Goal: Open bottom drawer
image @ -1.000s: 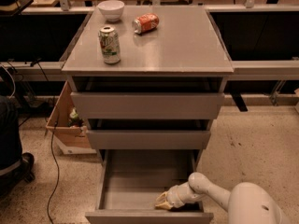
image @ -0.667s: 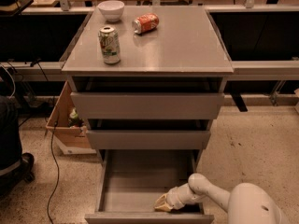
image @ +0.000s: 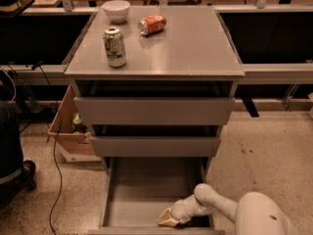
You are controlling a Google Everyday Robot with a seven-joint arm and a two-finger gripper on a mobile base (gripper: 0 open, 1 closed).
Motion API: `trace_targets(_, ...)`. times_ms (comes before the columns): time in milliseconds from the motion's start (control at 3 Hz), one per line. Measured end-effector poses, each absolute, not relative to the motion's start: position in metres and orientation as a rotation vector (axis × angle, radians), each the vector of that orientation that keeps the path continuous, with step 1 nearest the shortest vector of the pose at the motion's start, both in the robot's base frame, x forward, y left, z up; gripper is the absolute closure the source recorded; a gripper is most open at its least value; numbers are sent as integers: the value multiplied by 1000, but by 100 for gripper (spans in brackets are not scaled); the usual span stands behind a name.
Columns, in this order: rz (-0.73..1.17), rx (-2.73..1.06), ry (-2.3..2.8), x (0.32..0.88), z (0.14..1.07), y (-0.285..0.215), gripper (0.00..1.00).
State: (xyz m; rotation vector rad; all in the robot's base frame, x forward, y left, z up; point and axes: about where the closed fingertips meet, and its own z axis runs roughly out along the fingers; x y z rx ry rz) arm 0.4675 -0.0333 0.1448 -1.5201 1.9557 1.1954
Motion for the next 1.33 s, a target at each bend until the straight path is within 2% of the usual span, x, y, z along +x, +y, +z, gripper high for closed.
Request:
trace_targets(333, 1252, -1542, 1925, 452, 150, -29, 100)
trace_targets(667, 1157, -1564, 1886, 448, 170, -47, 100)
trace_targets(1000, 990, -1551, 1878, 462, 191, -76, 100)
trace_targets(1333, 735, -1499, 1912, 493, 226, -140, 100)
